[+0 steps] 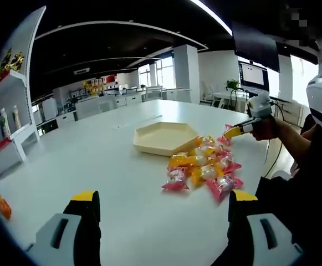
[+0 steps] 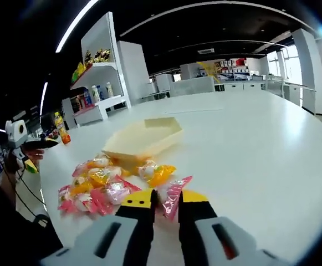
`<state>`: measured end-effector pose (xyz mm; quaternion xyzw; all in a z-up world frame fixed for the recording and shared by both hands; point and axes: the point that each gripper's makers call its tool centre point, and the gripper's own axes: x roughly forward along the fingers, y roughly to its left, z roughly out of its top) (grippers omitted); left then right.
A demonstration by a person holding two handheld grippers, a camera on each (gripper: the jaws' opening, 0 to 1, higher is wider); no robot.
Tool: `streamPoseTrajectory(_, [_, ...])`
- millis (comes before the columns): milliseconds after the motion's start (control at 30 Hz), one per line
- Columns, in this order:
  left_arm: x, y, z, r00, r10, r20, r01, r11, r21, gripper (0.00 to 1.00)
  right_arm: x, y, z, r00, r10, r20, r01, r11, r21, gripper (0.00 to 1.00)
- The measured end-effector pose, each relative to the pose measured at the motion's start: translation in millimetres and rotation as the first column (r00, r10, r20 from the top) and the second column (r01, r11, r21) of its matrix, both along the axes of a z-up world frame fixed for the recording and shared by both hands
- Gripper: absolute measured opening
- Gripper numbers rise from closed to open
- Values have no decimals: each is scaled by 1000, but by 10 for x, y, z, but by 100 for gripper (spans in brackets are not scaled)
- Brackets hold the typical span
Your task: Pick up the marshmallows scattered on the table and place them into the bowl on the table
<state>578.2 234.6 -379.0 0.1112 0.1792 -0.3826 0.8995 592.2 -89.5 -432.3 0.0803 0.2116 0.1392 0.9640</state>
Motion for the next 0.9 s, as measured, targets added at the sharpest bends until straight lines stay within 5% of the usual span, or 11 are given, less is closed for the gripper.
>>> streamPoseTrajectory(900, [-61,16,71,1000,2,20,-2,1000,-3,95,-84,-139,398,995,-93,32,81,959,271,11])
